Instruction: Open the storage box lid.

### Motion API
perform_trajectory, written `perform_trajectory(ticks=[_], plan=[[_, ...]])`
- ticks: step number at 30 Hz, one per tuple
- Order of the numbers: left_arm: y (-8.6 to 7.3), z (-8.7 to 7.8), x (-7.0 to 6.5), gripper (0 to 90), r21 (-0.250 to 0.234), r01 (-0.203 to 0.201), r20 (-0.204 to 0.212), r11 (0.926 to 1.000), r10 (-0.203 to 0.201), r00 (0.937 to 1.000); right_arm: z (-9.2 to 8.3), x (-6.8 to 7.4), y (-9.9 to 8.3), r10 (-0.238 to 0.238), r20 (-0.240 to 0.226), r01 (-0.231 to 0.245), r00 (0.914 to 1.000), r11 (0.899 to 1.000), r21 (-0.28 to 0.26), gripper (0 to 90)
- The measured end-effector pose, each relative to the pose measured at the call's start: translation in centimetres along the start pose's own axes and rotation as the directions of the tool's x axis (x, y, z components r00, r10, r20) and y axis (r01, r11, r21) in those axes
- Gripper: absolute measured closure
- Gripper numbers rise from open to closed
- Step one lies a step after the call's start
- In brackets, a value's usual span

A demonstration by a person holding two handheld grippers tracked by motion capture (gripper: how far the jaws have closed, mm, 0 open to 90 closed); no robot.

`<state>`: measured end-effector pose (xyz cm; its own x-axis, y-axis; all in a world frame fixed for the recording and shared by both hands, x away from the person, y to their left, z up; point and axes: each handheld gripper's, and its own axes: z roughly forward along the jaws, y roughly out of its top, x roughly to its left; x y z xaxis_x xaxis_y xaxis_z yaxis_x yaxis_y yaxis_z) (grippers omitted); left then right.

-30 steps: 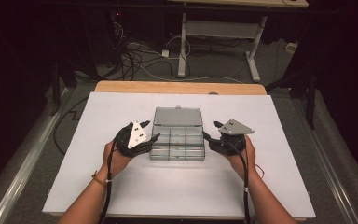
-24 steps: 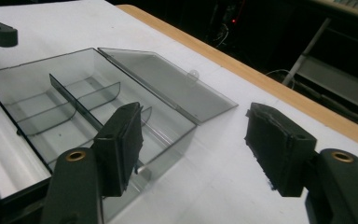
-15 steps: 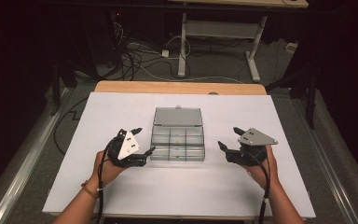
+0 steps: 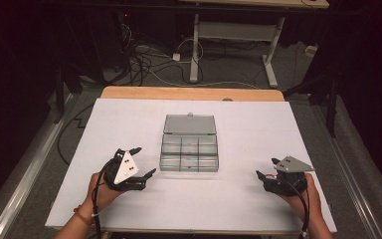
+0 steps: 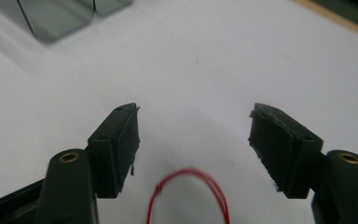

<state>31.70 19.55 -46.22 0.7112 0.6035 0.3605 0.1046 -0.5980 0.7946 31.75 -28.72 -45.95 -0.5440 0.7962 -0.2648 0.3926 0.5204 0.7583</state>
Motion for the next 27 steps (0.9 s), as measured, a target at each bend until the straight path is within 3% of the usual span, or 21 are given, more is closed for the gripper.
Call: perform_trajectory(ticks=[3, 7, 11, 13, 15, 17, 22, 27], plan=[[-0.5, -0.4, -0.2, 19.8, 0.001, 0.012, 0.007, 0.9999, -0.012, 0.9999, 0.2, -0.1, -1.1, 0.005, 0.018, -0.006, 0.9998, 0.998, 0.062, 36.5], [-1.4, -0.9, -0.7, 19.8, 0.018, 0.011, 0.016, 0.9998, -0.011, 0.9998, -0.2, -0.6, -2.2, 0.068, 0.029, -0.07, 0.9973, 0.995, 0.078, 41.7], [-2.4, -1.3, -1.2, 19.8, 0.043, 0.01, 0.023, 0.999, -0.011, 0.9997, -0.7, -1.7, -3.2, 0.158, 0.038, -0.16, 0.9868, 0.984, 0.082, 48.3], [-2.9, -1.5, -1.4, 19.8, 0.05, 0.019, 0.028, 0.9986, -0.02, 0.9994, -0.7, -2.2, -3.5, 0.178, 0.058, -0.183, 0.9823, 0.978, 0.101, 52.3], [-3.2, -1.4, -1.5, 19.8, 0.065, 0.024, 0.033, 0.9976, -0.026, 0.9991, -0.6, -2.4, -3.7, 0.173, 0.07, -0.181, 0.9824, 0.976, 0.12, 55.7], [-3.2, -1.2, -1.6, 19.9, 0.071, 0.026, 0.028, 0.9971, -0.028, 0.9992, -0.5, -2.8, -3.9, 0.201, 0.031, -0.203, 0.9792, 0.972, 0.115, 61.8], [-3.0, -0.9, -1.9, 19.9, 0.071, 0.02, 0.041, 0.9973, -0.023, 0.9989, -0.5, -2.9, -3.9, 0.211, -0.023, -0.207, 0.9773, 0.971, 0.117, 76.0], [-3.0, -0.9, -1.9, 20.0, 0.068, 0.019, 0.049, 0.9975, -0.022, 0.9986, -0.4, -2.9, -3.8, 0.206, -0.022, -0.202, 0.9784, 0.973, 0.115, 88.9]])
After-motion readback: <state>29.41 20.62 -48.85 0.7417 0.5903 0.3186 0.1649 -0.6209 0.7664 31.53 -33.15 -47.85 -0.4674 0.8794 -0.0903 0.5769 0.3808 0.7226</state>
